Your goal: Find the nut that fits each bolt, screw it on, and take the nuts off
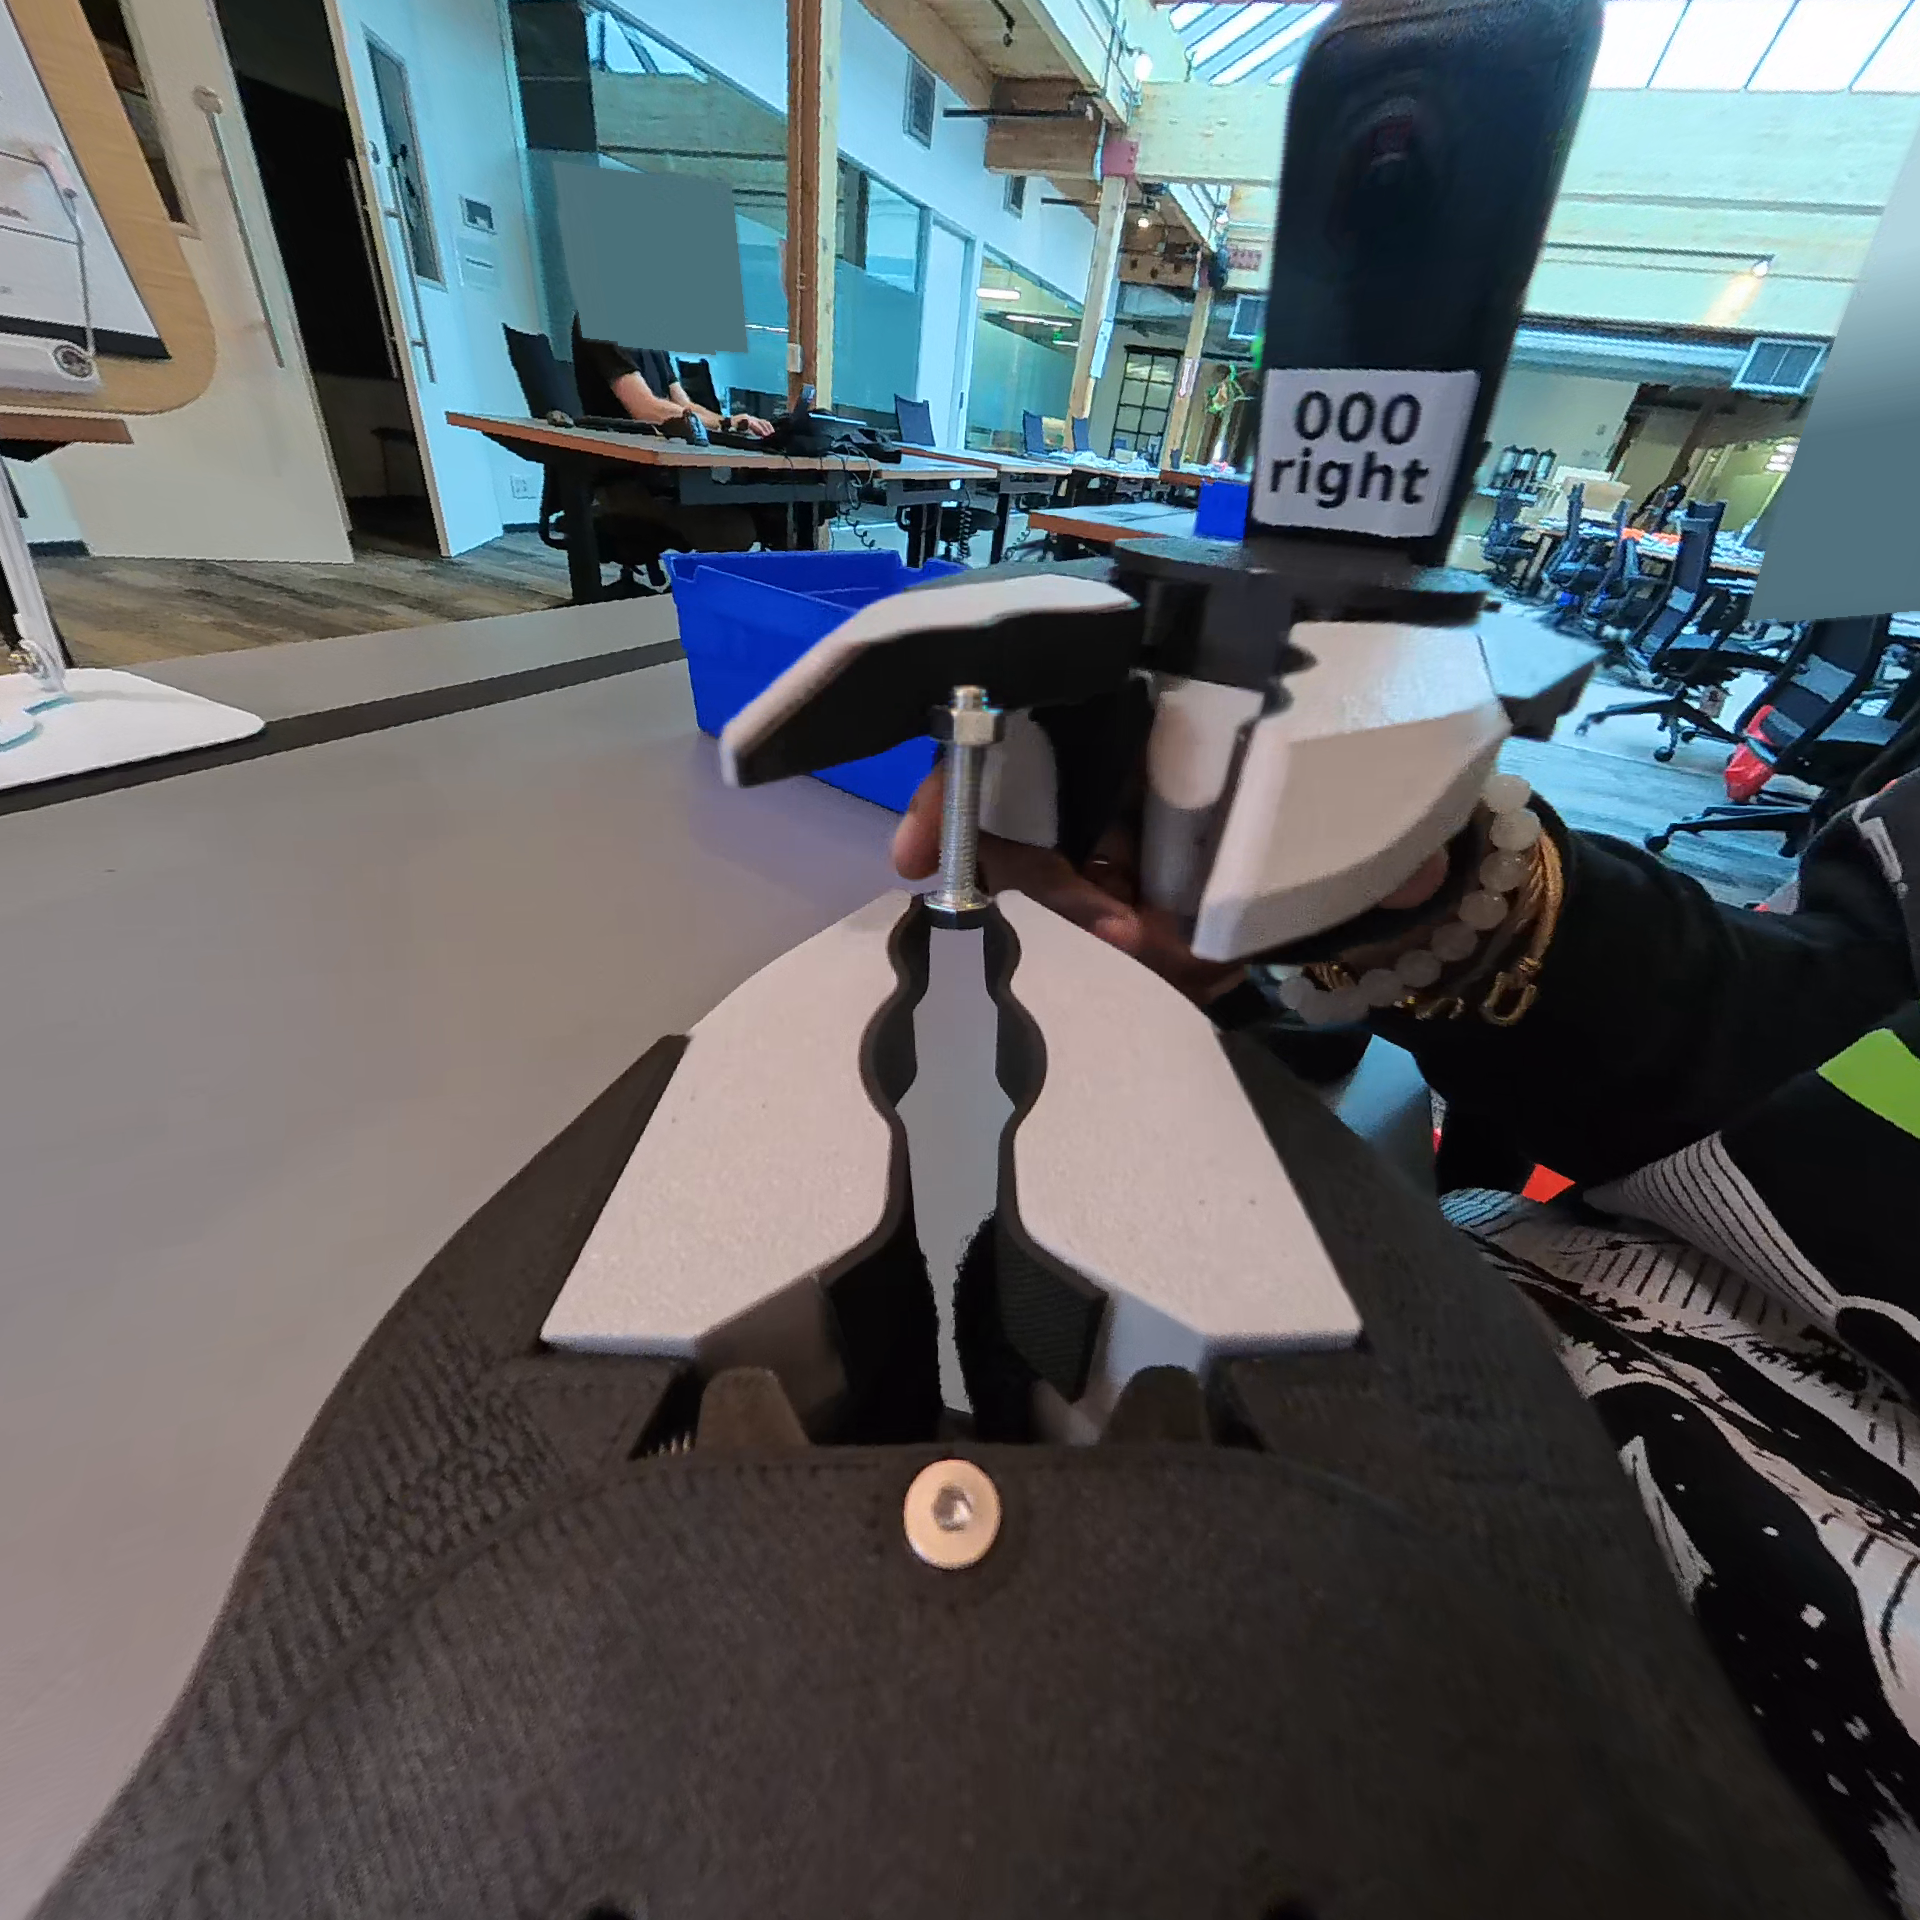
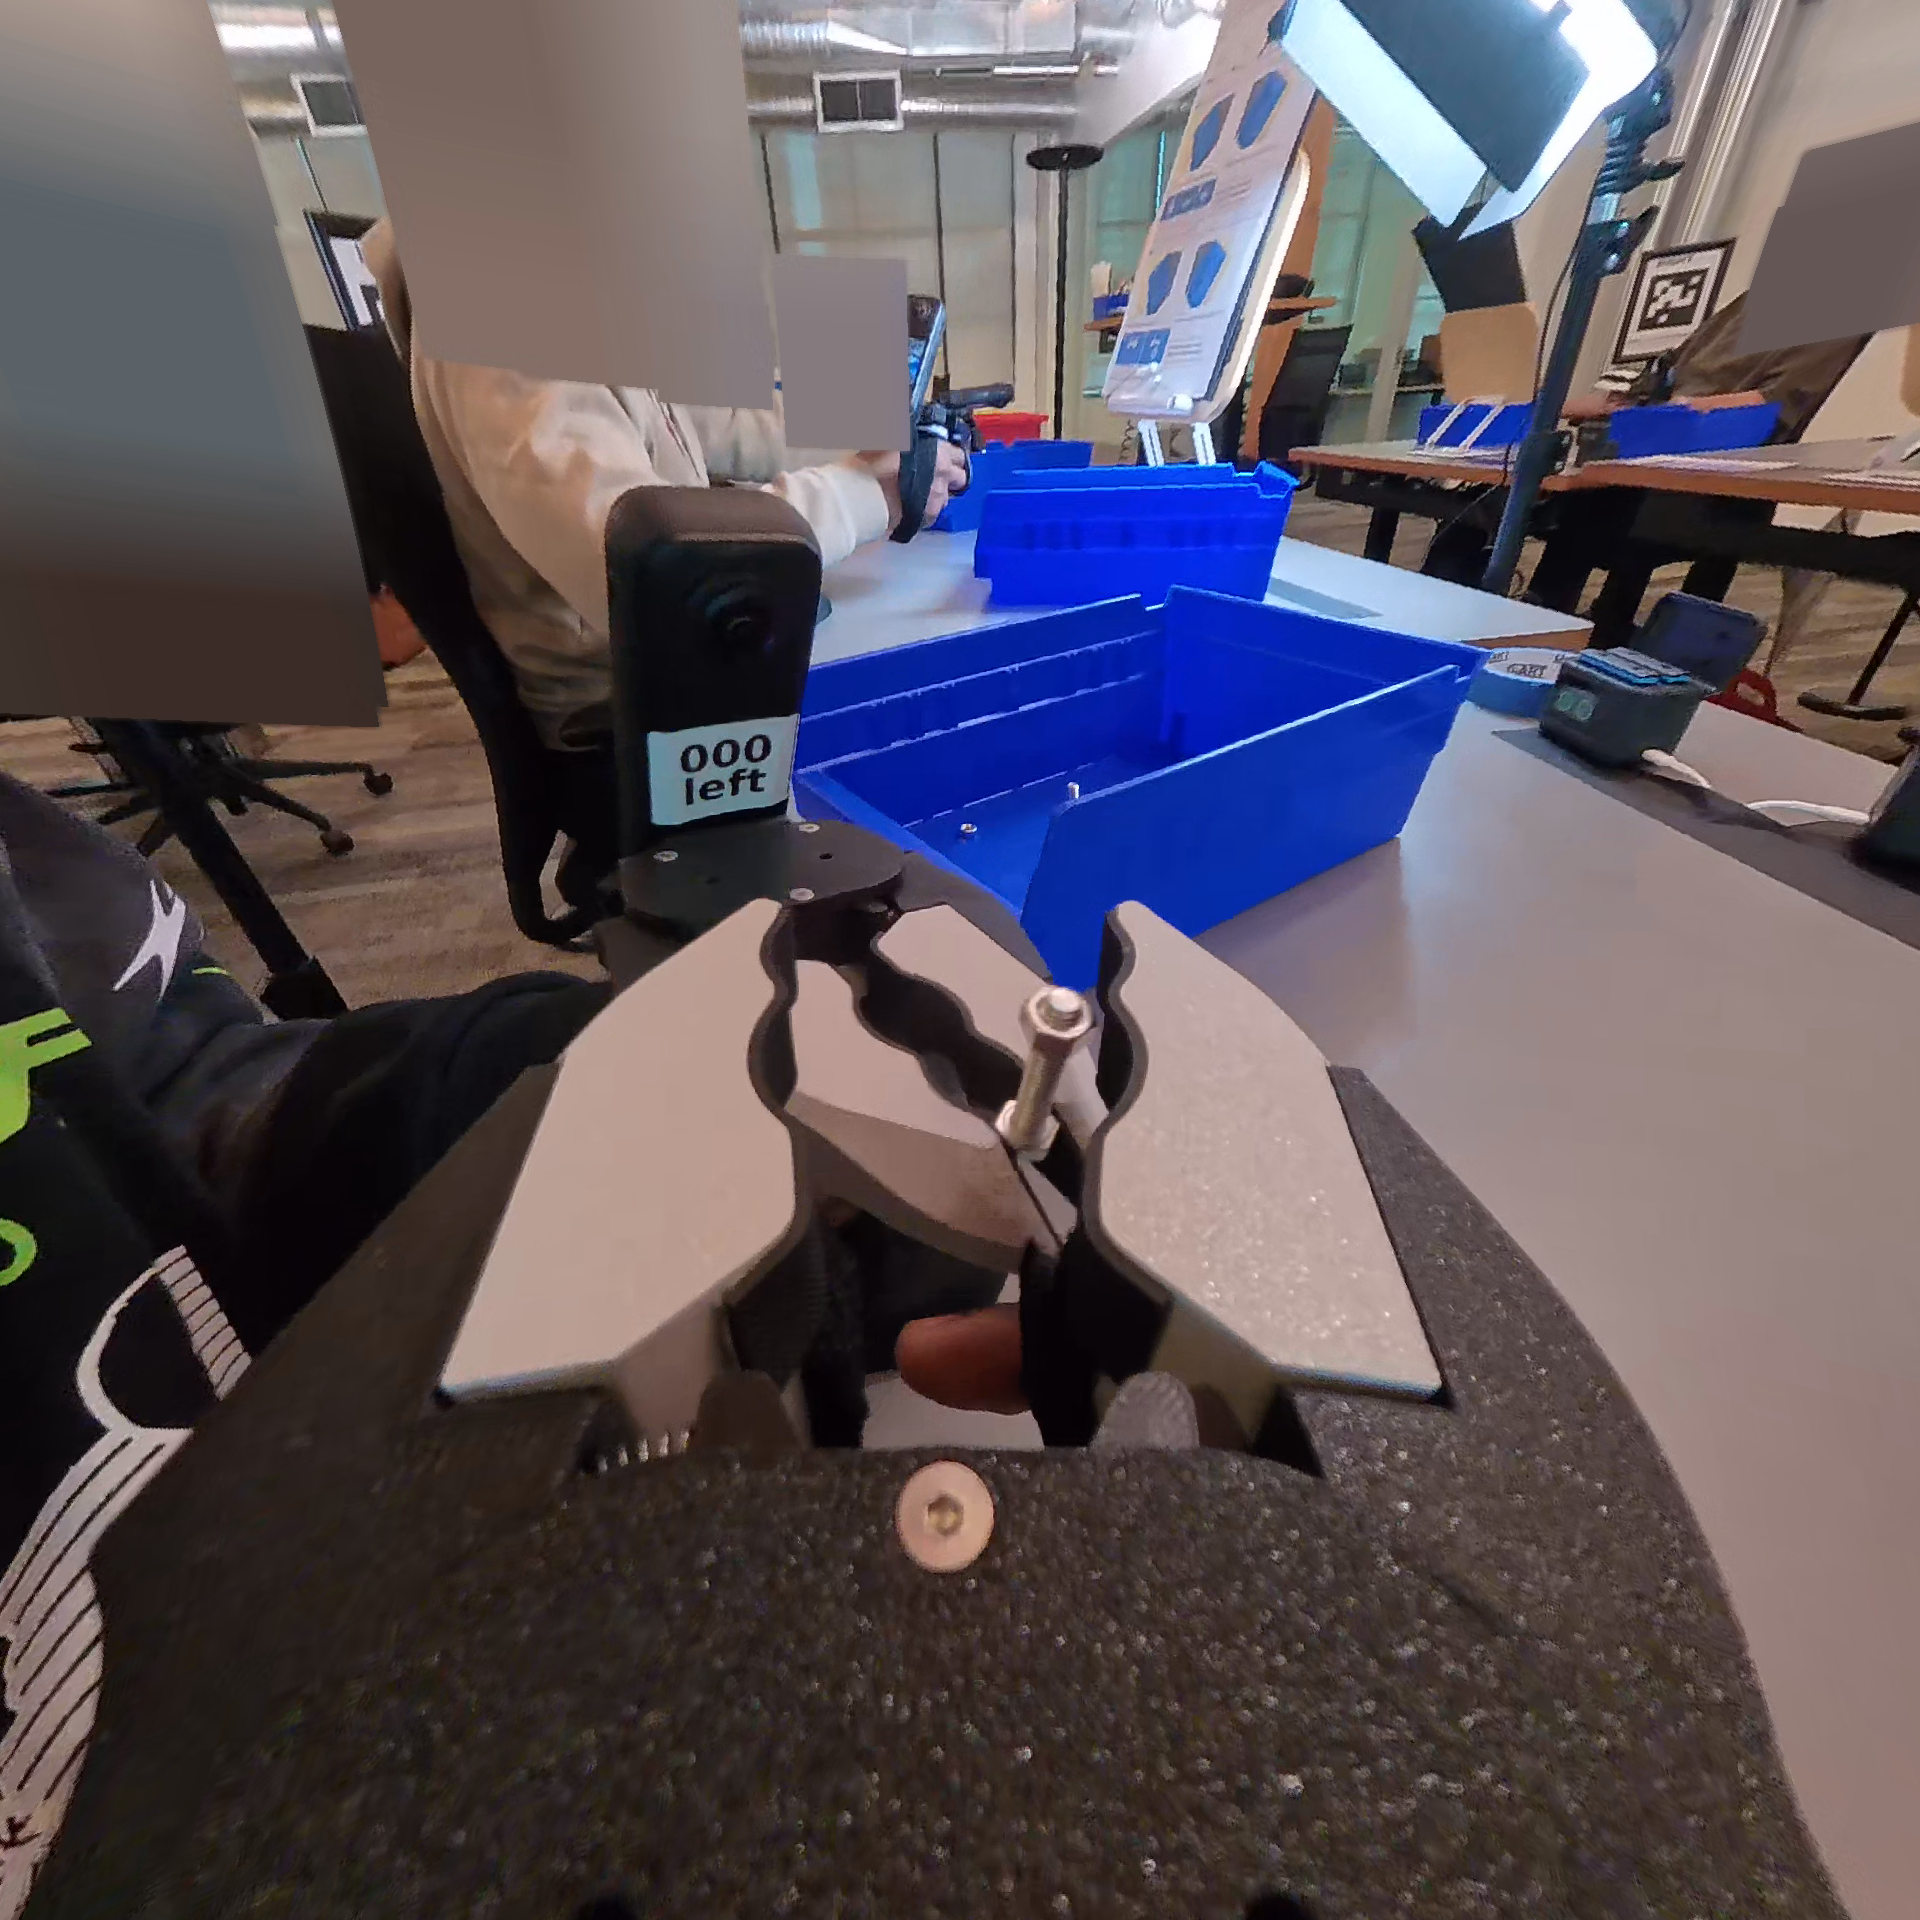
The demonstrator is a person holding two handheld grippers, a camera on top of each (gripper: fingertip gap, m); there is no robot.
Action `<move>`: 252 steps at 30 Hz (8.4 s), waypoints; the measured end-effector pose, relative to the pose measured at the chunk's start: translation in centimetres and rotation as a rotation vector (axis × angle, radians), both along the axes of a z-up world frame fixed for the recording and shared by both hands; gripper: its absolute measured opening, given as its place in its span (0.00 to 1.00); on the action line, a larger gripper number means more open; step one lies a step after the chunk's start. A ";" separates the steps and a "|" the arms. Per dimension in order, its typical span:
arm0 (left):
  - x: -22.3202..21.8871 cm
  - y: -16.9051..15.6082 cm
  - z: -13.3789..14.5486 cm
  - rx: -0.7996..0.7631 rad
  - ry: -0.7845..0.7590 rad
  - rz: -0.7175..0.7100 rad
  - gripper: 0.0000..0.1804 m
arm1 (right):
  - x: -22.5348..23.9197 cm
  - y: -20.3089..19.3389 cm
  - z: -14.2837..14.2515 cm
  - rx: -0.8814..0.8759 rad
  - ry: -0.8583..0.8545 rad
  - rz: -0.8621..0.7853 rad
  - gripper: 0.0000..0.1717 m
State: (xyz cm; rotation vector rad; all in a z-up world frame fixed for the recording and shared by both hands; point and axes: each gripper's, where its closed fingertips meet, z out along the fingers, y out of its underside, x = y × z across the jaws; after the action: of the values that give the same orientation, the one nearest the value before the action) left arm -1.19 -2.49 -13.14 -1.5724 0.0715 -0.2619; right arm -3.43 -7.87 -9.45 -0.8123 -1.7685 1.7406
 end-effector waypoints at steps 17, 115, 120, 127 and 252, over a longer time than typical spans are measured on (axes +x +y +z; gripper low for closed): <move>-0.8 -0.1 0.1 0.008 -0.031 0.032 0.05 | 0.1 1.2 0.2 -0.020 0.011 -0.043 0.34; -0.8 0.4 -0.5 -0.051 0.053 0.087 0.17 | 14.9 35.7 -3.6 0.171 -0.378 -1.114 0.17; -0.5 -0.8 1.0 -0.086 0.102 0.113 0.17 | 14.2 29.2 -1.0 0.097 -0.057 -0.857 0.17; -6.1 -9.1 6.1 -0.351 0.229 0.313 0.17 | 15.3 23.5 -0.8 0.019 0.178 -0.578 0.16; -22.6 -23.2 -6.3 -1.774 0.104 0.362 0.06 | 15.1 23.6 -2.0 -0.050 0.182 -0.556 0.14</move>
State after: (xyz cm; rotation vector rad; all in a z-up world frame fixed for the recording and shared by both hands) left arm -23.78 -25.66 -19.45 -3.2927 -0.5024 0.1487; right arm 11.70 15.73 -11.44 -1.0132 -1.2307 1.4333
